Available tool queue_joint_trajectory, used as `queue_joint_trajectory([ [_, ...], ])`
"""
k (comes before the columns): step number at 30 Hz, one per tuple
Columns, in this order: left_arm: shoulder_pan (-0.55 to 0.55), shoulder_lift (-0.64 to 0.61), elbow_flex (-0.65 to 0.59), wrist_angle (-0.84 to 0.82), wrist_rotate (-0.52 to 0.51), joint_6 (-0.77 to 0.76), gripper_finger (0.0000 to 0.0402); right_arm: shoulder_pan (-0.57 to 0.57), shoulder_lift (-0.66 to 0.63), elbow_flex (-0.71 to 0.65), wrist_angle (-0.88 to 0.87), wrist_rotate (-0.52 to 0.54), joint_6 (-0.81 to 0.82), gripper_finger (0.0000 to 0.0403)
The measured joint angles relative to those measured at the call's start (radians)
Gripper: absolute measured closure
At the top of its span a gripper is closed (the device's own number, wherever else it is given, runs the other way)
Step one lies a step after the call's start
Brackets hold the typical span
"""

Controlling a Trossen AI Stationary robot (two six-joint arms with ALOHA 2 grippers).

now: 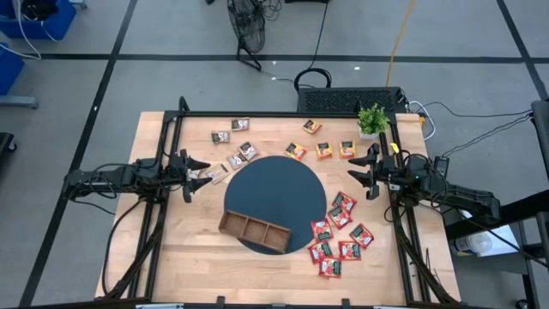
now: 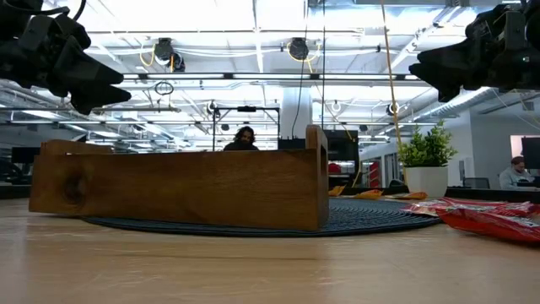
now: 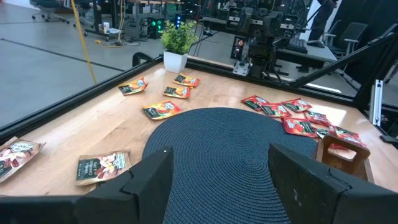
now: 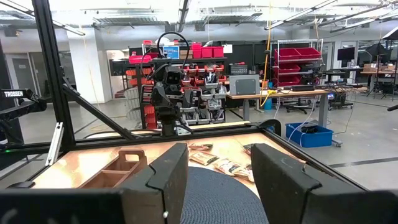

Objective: Pick & Place Tea

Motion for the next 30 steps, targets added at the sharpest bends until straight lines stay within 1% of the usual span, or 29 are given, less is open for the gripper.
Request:
queue_joint_trajectory([
  [21, 0.0, 0.0, 0.0, 0.0, 0.0, 0.0, 0.0144, 0.0, 0.0, 0.0, 0.0, 0.0, 0.002, 0.0243],
  [23, 0.0, 0.0, 0.0, 0.0, 0.0, 0.0, 0.0144, 0.0, 0.0, 0.0, 0.011, 0.001, 0.029, 0.0243],
  [27, 0.0, 0.0, 0.0, 0.0, 0.0, 0.0, 0.0144, 0.0, 0.0, 0.0, 0.065, 0.0, 0.156, 0.0243],
  [30, 0.0, 0.0, 0.0, 0.0, 0.0, 0.0, 0.0144, 0.0, 0.0, 0.0, 0.096, 0.016, 0.195, 0.0243],
])
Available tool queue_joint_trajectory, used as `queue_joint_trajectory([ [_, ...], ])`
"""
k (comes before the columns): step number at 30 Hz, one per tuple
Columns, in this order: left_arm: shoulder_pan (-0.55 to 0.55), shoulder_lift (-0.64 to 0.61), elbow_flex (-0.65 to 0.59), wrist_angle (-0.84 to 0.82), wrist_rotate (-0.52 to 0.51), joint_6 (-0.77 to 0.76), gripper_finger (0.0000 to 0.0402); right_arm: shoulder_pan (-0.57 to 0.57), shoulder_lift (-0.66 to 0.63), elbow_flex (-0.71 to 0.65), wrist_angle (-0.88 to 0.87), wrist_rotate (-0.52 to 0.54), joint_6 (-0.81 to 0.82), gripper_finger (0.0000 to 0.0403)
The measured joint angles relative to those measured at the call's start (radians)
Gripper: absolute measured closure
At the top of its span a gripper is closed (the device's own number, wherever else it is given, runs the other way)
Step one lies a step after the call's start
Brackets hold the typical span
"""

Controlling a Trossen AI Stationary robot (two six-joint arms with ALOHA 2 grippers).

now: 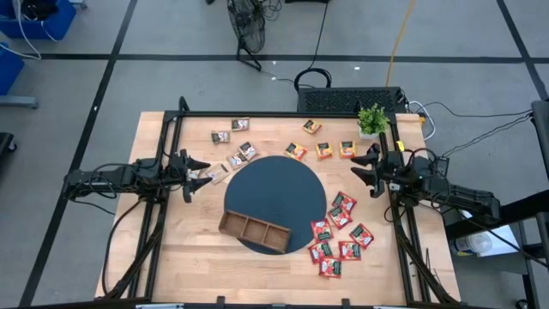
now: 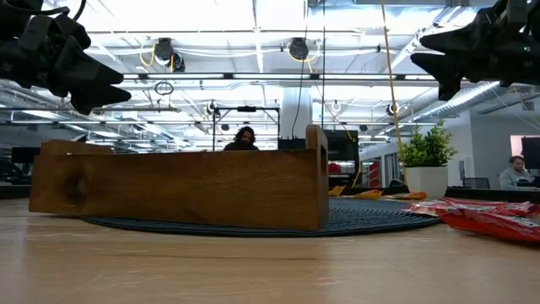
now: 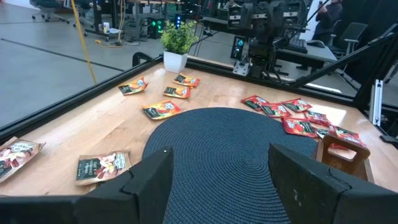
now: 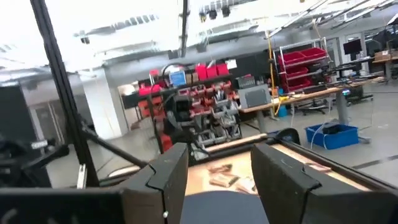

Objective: Pick & Place Tea
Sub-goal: Put the red tea bag into the right section of the wooden organizer

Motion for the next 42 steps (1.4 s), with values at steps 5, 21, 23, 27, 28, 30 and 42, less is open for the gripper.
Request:
queue_joint_trajectory([
  [5, 0.0, 0.0, 0.0, 0.0, 0.0, 0.0, 0.0144, 0.0, 0.005, 0.0, -0.031, 0.065, 0.1, 0.0243],
  [21, 0.0, 0.0, 0.0, 0.0, 0.0, 0.0, 0.0144, 0.008, 0.098, 0.0, -0.106, 0.023, -0.017, 0.0243],
  [23, 0.0, 0.0, 0.0, 0.0, 0.0, 0.0, 0.0144, 0.021, 0.118, 0.0, -0.059, 0.006, 0.052, 0.0243],
  [27, 0.0, 0.0, 0.0, 0.0, 0.0, 0.0, 0.0144, 0.08, 0.184, 0.006, 0.148, 0.035, 0.095, 0.0241],
  [28, 0.0, 0.0, 0.0, 0.0, 0.0, 0.0, 0.0144, 0.106, 0.208, 0.02, 0.175, 0.067, 0.081, 0.0239],
  [30, 0.0, 0.0, 0.0, 0.0, 0.0, 0.0, 0.0144, 0.172, 0.276, 0.069, 0.107, 0.16, 0.035, 0.0234],
  [42, 0.0, 0.0, 0.0, 0.004, 0.001, 0.0, 0.0144, 0.401, 1.035, 0.673, -0.957, 0.368, 0.354, 0.0181],
])
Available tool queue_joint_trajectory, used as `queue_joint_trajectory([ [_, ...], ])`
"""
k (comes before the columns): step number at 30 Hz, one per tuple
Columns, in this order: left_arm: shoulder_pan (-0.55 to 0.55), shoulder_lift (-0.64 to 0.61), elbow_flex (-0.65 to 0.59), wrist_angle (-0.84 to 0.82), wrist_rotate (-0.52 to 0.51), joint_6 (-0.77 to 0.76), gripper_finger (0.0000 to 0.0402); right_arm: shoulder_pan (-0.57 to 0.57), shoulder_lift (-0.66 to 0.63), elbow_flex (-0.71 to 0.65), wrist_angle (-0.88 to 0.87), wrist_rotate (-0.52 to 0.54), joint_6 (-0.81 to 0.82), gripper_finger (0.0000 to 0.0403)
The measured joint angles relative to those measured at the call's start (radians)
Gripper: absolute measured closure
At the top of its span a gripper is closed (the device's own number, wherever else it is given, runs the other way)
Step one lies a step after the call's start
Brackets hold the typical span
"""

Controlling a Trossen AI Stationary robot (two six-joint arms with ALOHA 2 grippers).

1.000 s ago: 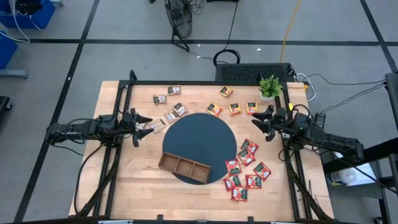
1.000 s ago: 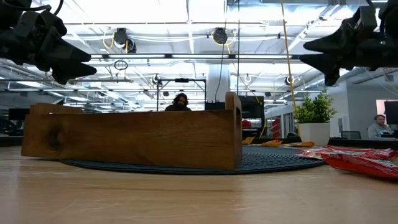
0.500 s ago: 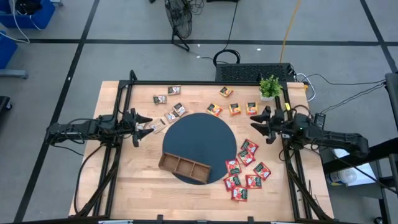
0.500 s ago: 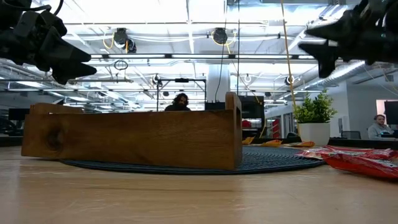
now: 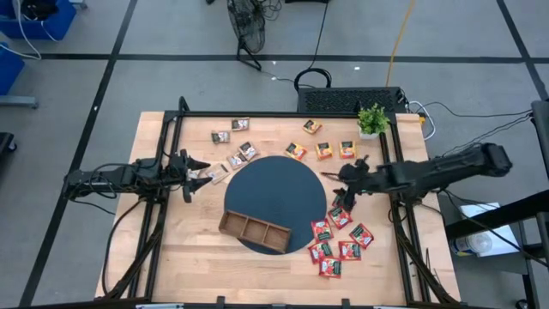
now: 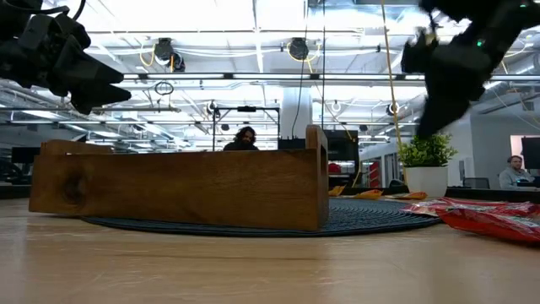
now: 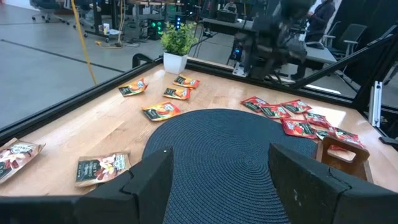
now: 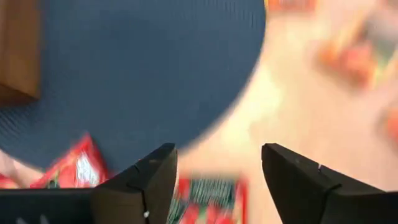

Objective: Pick & Place Tea
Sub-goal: Put the red tea bag into the right section of the wooden organizer

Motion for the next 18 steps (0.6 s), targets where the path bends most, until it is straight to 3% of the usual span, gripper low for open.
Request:
queue_joint_trajectory([
  [3, 0.0, 0.0, 0.0, 0.0, 0.0, 0.0, 0.0144, -0.001, 0.121, 0.029, -0.146, -0.104, 0.097, 0.0173],
  [7, 0.0, 0.0, 0.0, 0.0, 0.001, 0.0, 0.0144, -0.002, 0.189, 0.03, -0.123, -0.204, 0.169, 0.0163],
  [18, 0.0, 0.0, 0.0, -0.003, 0.003, 0.0, 0.0144, -0.002, 0.291, 0.026, -0.125, -0.171, 0.222, 0.0161],
])
